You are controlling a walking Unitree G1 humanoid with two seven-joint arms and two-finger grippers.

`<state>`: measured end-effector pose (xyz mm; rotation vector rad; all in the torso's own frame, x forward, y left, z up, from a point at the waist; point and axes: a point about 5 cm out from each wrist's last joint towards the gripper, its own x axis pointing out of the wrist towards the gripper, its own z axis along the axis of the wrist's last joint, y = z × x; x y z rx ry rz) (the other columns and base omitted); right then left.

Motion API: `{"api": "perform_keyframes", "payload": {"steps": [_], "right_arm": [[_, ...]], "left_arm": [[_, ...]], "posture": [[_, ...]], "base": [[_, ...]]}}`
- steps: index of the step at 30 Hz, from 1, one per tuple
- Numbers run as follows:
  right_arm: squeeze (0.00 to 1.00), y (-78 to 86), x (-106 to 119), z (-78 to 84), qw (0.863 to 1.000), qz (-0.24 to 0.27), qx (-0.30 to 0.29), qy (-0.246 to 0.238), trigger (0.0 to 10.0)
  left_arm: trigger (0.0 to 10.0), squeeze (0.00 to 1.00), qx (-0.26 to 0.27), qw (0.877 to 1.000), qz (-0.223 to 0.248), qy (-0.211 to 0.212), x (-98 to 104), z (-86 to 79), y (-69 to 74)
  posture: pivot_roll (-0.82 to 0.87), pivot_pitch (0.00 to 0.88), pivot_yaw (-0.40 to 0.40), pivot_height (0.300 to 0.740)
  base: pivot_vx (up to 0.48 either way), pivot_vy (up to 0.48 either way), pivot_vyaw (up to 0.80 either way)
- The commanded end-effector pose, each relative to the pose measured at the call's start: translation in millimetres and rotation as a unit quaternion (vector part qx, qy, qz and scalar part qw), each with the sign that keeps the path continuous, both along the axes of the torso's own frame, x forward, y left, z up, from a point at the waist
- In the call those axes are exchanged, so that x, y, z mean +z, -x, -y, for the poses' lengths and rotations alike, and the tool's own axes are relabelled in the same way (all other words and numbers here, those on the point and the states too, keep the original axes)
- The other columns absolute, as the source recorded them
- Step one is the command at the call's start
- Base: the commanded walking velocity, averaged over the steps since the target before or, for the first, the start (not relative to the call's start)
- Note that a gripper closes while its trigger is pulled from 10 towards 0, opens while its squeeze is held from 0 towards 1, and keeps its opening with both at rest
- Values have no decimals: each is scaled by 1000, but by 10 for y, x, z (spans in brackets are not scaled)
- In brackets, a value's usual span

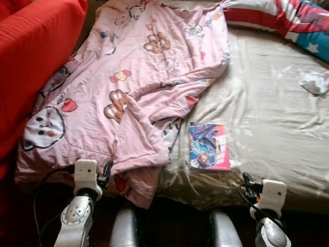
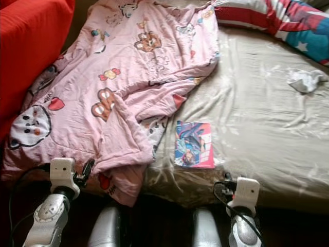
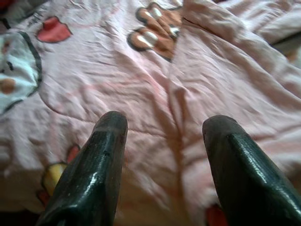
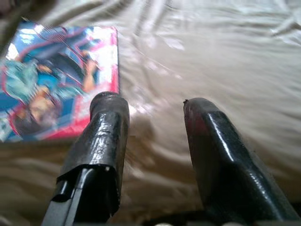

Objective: Clean up the room

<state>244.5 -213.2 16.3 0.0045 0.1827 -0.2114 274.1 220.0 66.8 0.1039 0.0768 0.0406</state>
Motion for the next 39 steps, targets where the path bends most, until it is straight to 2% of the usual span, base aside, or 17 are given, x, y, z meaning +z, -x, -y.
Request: {"api": "perform_keyframes", "payload": {"steps": [1,7,12,17,18,19,20,21,24,26,28,34,35,36,39], "right_arm": [[0,72,-93,16,1000,-19,-2,0,10000],[0,20,-98,17,1000,-23,-2,-1,10000],[0,-48,-79,62,999,-23,-21,-11,10000],[0,-119,-99,131,998,-38,-42,-37,10000],[0,-147,-129,137,997,-54,-39,-50,10000],[447,-159,-143,139,996,-63,-38,-53,10000],[447,-159,-143,139,996,-63,-38,-53,10000],[1000,-208,-131,138,996,-66,-34,-55,10000],[1000,-291,-129,103,995,-82,-22,-54,10000],[1000,-394,-86,60,994,-78,-18,-77,10000],[1000,-423,-68,49,993,-76,-19,-83,10000],[1000,-587,56,24,986,-42,-46,-157,10000],[780,-616,79,15,983,-36,-50,-170,10000],[0,-633,90,10,982,-33,-52,-178,10000],[0,-681,125,-8,980,-31,-53,-189,10000]], "left_arm": [[10000,0,2,1000,-17,8,-74,-10,49],[10000,0,6,1000,-17,5,-71,-34,85],[10000,0,2,1000,-14,3,-45,-40,50],[10000,0,2,1000,-15,1,-43,-40,34],[10000,0,1,1000,-15,2,-44,-32,38],[10000,0,1,1000,-15,2,-45,-26,39],[10000,0,1,1000,-15,2,-45,-26,39],[10000,0,-2,1000,-16,1,-47,-17,37],[10000,0,-4,1000,-16,0,-38,-21,21],[10000,0,-7,1000,-6,-4,33,-26,-11],[10000,0,-7,1000,-3,-5,57,-34,-15],[10000,0,-7,1000,7,-13,133,-86,31],[10000,0,-7,1000,7,-15,135,-94,45],[10000,0,-7,1000,6,-15,135,-99,53],[10000,0,-7,1000,4,-18,138,-112,84]], "posture": [[-28,208,44,593],[-13,216,52,593],[-20,224,55,593],[-17,226,58,593],[-17,227,61,593],[-17,227,61,593],[-17,227,61,593],[-15,229,66,593],[-13,231,71,593],[21,244,80,593],[29,250,84,593],[63,282,100,593],[67,285,101,593],[67,285,101,593],[85,296,106,593]], "base": [[319,0,0],[319,0,0],[61,0,0],[0,0,0],[0,0,0],[0,0,0],[0,0,0],[0,0,0],[0,0,0],[0,0,0],[0,0,0],[0,0,0],[0,0,0],[0,0,0],[0,0,0]]}}
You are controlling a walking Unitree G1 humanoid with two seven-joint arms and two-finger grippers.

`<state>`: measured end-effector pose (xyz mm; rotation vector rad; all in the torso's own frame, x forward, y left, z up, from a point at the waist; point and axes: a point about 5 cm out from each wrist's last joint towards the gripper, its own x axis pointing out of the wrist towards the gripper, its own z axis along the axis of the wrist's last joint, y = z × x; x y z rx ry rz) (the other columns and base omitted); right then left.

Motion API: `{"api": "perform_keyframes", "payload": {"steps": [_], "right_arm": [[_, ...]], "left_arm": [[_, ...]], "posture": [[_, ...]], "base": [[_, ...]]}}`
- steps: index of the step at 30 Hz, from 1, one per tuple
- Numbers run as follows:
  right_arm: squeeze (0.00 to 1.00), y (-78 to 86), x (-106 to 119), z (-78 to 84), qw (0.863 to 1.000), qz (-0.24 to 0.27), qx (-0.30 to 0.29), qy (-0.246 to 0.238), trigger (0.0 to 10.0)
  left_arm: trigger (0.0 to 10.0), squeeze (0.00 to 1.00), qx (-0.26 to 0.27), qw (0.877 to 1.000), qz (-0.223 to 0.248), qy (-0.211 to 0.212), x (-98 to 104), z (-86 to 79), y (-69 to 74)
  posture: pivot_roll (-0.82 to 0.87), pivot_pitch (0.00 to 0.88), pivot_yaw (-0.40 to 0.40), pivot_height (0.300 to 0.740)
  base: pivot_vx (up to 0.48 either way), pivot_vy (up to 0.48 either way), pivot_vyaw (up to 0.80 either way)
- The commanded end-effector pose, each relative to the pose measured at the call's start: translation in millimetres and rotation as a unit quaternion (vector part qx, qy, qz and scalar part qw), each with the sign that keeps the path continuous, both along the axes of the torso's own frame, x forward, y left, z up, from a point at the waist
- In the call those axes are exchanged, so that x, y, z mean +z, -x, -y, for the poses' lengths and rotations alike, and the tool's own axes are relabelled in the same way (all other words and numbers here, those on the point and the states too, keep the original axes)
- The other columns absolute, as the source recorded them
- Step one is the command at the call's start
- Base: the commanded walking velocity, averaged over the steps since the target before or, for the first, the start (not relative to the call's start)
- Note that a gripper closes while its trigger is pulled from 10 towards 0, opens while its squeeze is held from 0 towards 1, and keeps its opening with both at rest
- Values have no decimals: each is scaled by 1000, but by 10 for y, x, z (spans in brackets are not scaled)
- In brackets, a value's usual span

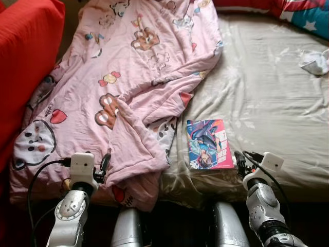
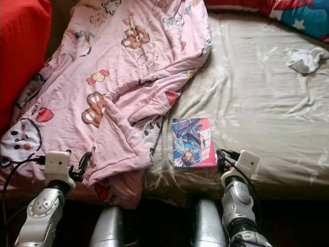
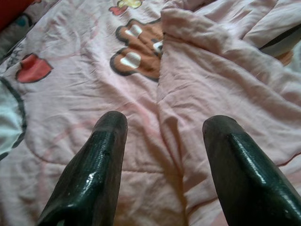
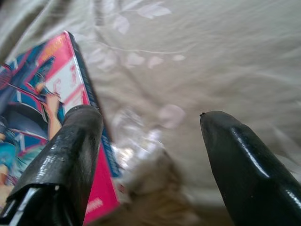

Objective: Clean up the room

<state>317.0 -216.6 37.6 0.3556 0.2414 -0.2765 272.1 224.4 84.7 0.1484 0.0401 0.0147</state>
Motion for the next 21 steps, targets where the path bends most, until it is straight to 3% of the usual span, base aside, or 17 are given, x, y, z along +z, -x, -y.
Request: {"api": "perform_keyframes", "payload": {"steps": [1,7,20,21], "right_arm": [[0,26,-77,-50,1000,-19,-1,-21,10000],[0,-19,-68,-51,999,-29,0,-41,10000],[0,7,-115,-27,996,-38,-30,-78,10000],[0,11,-120,-31,996,-39,-30,-79,4275]], "left_arm": [[10000,0,9,1000,-13,2,-37,-76,89],[10000,0,13,999,-29,-6,-60,-120,234],[10000,0,10,999,-39,-10,-53,-102,262],[10000,0,10,999,-40,-10,-57,-105,267]], "posture": [[95,303,106,593],[115,318,114,593],[119,336,119,593],[120,336,119,593]], "base": [[0,0,0],[0,0,0],[0,0,0],[0,0,0]]}}
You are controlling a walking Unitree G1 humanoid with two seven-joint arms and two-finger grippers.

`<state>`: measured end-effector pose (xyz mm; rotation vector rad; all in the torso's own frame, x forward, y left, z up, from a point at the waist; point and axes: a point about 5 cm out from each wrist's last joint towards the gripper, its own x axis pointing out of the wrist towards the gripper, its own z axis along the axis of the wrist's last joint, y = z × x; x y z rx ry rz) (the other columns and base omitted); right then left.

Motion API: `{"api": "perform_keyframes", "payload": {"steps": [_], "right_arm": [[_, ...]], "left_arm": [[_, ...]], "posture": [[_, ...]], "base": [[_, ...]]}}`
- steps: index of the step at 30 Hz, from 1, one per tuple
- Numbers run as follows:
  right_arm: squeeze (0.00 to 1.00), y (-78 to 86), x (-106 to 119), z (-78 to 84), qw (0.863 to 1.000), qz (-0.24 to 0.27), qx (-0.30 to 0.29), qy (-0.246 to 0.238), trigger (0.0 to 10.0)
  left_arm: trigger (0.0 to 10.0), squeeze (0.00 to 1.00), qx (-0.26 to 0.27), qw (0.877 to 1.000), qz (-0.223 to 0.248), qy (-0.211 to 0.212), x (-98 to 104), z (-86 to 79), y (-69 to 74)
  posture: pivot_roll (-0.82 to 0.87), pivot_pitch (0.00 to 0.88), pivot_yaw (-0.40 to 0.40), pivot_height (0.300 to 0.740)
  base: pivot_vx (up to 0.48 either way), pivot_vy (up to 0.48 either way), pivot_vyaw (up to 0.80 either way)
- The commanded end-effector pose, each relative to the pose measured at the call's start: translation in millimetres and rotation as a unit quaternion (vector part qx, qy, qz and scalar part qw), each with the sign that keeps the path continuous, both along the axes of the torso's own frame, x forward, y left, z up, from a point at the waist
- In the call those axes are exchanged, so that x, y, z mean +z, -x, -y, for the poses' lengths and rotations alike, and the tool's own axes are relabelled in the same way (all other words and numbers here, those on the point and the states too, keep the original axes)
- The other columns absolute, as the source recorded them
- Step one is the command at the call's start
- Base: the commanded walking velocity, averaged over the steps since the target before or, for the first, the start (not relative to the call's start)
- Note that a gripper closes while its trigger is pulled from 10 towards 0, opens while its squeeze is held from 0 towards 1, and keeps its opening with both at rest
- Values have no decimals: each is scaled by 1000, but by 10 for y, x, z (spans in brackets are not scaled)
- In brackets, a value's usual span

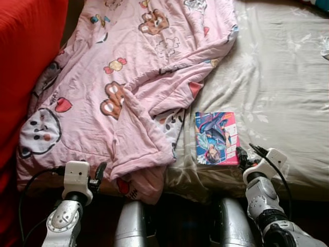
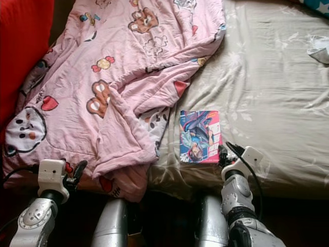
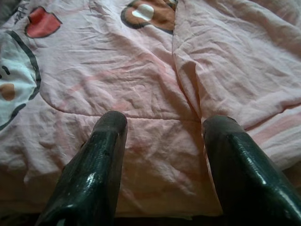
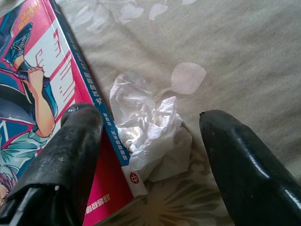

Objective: Clean up the room

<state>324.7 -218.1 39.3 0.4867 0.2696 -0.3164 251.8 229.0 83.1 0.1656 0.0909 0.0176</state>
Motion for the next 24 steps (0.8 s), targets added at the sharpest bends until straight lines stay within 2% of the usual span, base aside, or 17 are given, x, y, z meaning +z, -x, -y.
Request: {"api": "perform_keyframes", "payload": {"steps": [1,2,24], "right_arm": [[0,88,-137,-46,999,-29,-3,-15,4275],[0,91,-144,-57,999,-29,0,-16,0],[0,82,-97,-50,1000,2,-11,-10,0]], "left_arm": [[10000,0,7,1000,-14,-2,-41,-59,64],[10000,0,8,1000,-17,-5,-46,-64,70],[10000,0,1,1000,-23,-13,-43,-17,51]], "posture": [[120,336,119,593],[122,337,121,593],[122,337,124,593]], "base": [[0,0,0],[0,0,0],[0,0,0]]}}
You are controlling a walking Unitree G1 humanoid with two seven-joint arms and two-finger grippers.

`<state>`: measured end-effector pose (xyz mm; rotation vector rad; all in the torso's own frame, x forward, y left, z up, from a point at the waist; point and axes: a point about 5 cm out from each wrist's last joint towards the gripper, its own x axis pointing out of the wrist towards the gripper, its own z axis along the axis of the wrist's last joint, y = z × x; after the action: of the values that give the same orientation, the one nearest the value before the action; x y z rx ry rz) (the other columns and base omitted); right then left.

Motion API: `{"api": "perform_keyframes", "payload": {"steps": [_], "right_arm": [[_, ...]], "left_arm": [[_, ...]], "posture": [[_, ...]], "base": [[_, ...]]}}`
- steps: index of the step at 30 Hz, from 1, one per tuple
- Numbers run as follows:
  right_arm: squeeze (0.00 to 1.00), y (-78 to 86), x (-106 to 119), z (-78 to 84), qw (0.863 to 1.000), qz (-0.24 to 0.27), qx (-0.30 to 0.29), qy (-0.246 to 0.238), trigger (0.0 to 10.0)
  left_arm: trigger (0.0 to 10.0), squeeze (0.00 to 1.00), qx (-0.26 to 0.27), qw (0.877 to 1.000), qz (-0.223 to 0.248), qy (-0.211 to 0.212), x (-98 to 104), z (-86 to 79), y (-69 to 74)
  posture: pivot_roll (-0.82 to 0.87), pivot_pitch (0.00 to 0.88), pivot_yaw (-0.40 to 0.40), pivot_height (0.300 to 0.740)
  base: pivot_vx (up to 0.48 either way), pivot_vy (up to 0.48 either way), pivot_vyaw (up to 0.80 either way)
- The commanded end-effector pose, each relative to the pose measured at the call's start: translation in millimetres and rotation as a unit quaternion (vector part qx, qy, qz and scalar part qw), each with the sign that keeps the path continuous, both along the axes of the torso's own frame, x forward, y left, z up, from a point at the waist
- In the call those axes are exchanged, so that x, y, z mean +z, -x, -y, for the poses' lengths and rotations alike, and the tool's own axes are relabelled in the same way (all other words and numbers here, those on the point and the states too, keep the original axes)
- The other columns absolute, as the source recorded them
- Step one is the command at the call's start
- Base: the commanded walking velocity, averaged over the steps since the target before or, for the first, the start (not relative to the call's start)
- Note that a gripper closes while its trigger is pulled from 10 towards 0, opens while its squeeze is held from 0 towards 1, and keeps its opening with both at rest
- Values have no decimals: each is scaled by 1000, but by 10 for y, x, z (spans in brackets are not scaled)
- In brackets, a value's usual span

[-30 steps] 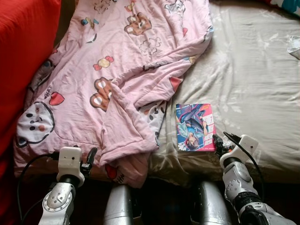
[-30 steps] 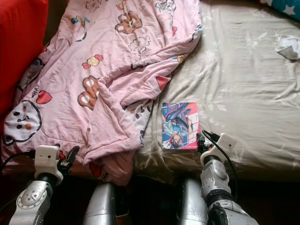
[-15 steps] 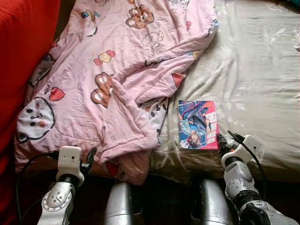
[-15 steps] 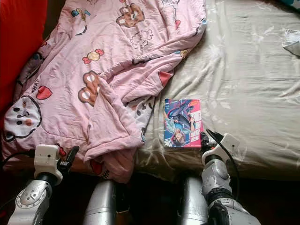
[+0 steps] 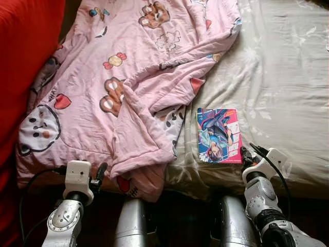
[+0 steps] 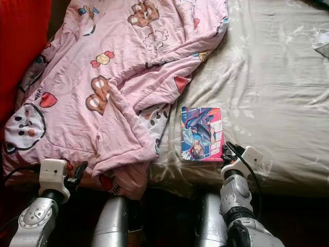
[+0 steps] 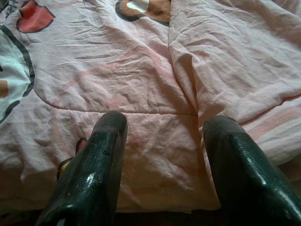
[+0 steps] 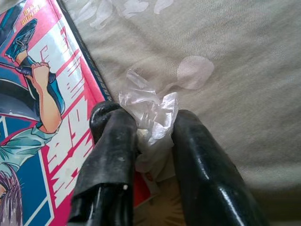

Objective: Clean up the room

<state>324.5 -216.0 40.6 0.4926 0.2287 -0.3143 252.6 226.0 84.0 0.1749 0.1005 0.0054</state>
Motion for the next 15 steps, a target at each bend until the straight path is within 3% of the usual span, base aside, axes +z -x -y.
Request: {"api": "perform_keyframes", "payload": {"steps": [1,9,15], "right_arm": [[0,80,-110,-29,1000,-18,-7,-10,0],[0,86,-97,-11,1000,-8,-13,-3,0],[0,97,-40,37,999,30,-23,5,0]], "left_arm": [[10000,0,6,1000,-17,-9,-52,-47,59],[10000,0,12,1000,-16,-11,-63,-42,48],[10000,0,20,1000,-18,-11,-111,-44,40]], "posture": [[122,337,124,593],[116,334,117,593],[101,318,105,593]], "base": [[0,0,0],[0,0,0],[0,0,0]]}}
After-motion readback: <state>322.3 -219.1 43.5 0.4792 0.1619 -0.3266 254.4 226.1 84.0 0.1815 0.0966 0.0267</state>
